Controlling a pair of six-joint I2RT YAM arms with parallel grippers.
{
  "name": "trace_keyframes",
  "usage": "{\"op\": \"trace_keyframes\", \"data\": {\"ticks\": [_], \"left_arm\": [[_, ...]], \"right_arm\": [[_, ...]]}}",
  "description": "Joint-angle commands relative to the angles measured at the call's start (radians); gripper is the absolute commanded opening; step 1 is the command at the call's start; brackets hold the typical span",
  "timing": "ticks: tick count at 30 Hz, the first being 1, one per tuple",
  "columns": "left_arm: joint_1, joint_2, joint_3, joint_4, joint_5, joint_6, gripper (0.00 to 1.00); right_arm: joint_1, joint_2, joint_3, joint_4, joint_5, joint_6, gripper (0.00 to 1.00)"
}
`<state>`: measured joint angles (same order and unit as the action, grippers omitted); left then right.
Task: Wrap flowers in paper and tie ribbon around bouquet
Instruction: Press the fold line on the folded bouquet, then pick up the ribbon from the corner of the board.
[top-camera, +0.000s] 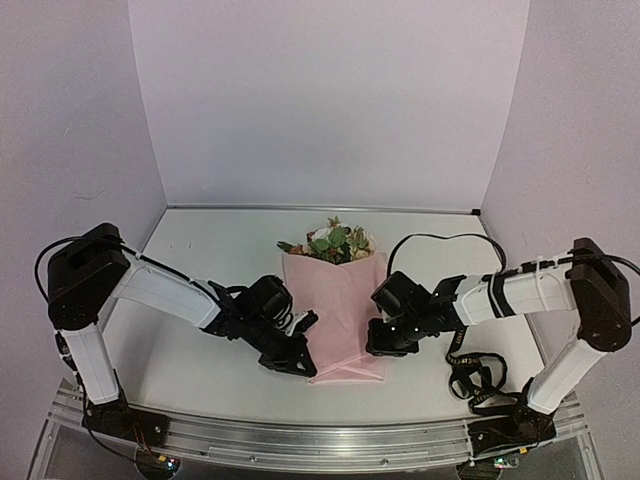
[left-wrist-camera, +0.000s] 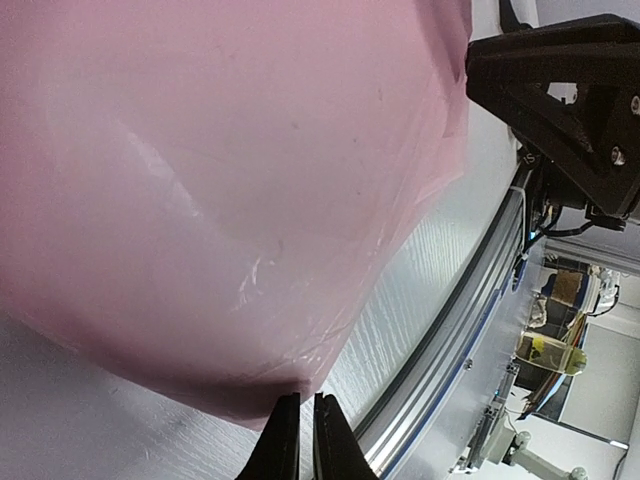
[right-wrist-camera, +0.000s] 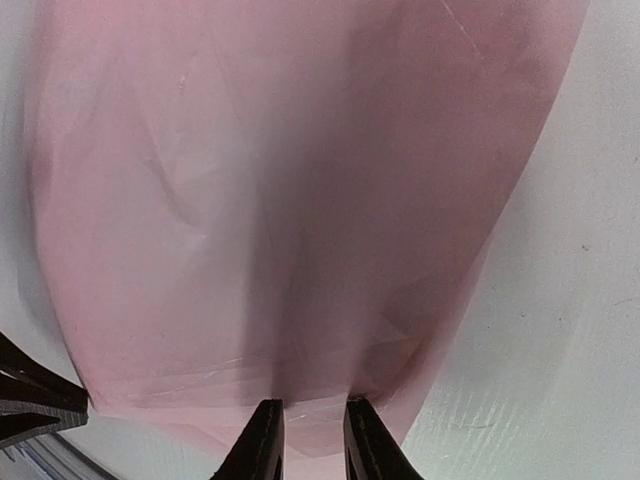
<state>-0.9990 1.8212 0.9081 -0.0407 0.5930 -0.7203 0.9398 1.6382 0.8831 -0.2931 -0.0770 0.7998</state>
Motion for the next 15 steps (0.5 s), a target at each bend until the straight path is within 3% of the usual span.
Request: {"op": "trace_keyframes", "data": {"ticks": [1,15], "left_arm": [[-0.008,0.025,-0.002,0.070,0.024,-0.015,0.06],[-0.014,0.086,-0.026,0.054,0.011,-0.033,0.07]], "right_arm": [[0.006,0.035,-0.019,0.014,0.045,0.009,0.21],[0.007,0.084,-0.019,0.041,0.043,0.027,0.20]]}}
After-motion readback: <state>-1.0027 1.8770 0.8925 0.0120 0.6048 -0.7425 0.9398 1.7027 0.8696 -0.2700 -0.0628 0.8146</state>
